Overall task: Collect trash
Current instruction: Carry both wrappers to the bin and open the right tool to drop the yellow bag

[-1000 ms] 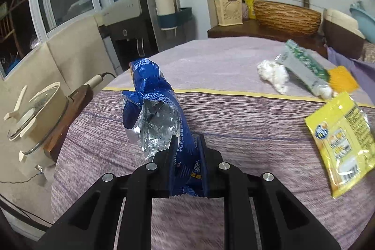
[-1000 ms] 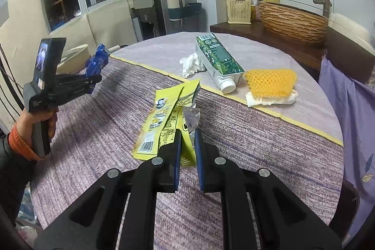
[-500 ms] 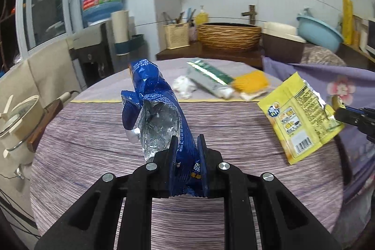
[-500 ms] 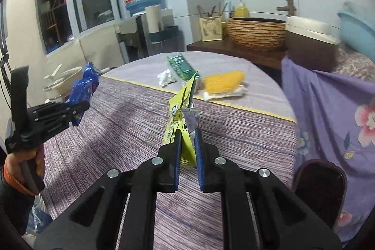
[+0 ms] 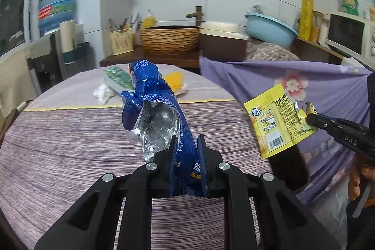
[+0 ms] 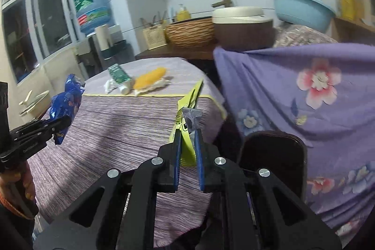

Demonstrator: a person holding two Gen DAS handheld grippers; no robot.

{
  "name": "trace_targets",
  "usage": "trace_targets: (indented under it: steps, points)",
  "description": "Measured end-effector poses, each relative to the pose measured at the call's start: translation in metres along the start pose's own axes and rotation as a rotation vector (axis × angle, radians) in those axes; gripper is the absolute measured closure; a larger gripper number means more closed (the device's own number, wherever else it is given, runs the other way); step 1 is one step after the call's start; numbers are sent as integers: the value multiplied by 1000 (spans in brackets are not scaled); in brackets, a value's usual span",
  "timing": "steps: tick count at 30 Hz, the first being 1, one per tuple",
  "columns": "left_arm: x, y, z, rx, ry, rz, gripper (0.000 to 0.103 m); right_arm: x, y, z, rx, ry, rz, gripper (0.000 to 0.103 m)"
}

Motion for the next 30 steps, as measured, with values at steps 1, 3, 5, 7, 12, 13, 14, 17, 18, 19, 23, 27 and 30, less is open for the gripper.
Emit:
trace_targets:
  steps: [1, 3, 5, 7, 12, 13, 14, 17, 18, 19, 23, 27, 30]
  points:
    - [0, -6, 0, 10, -1, 4, 85, 3, -10, -2, 17, 1, 15, 91]
    - [-2, -20, 5, 42, -2, 11, 85, 9, -25, -5, 39, 4, 37, 91]
    - [-3, -33, 8, 61, -6, 20, 85, 15, -41, -5, 67, 9, 62, 91]
    - [-4, -47, 13, 86, -6, 31, 85, 21, -54, -4, 96, 17, 80, 91]
    - [-1, -84, 25, 146, 3, 60, 85, 39, -91, 2, 170, 43, 124, 91]
    - [-1, -90, 27, 156, 8, 63, 85, 43, -100, 5, 196, 51, 128, 91]
    - [-1, -95, 30, 163, 10, 67, 85, 47, -107, 6, 211, 58, 132, 91]
    - [-1, -114, 39, 193, 21, 87, 85, 60, -126, 14, 254, 83, 152, 91]
    - [-1, -120, 41, 200, 23, 92, 85, 65, -133, 17, 270, 93, 160, 91]
    - [-1, -124, 43, 206, 25, 98, 85, 68, -138, 18, 277, 98, 166, 91]
    - [2, -141, 53, 227, 42, 111, 85, 87, -160, 32, 303, 143, 198, 91]
    - [6, -155, 62, 243, 64, 127, 85, 103, -173, 47, 326, 188, 215, 91]
    - [11, -163, 68, 257, 81, 135, 85, 115, -182, 60, 338, 219, 225, 91]
Point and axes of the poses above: each gripper's, at about its wrist camera, not at the fingertips, and z roughly the way its jaws point, y to its left, x to its underside, the point moved 4 cm from there along z, roughly the way its jaws point, and after that the axes turned 4 degrees about x, right-handed, at the moved point
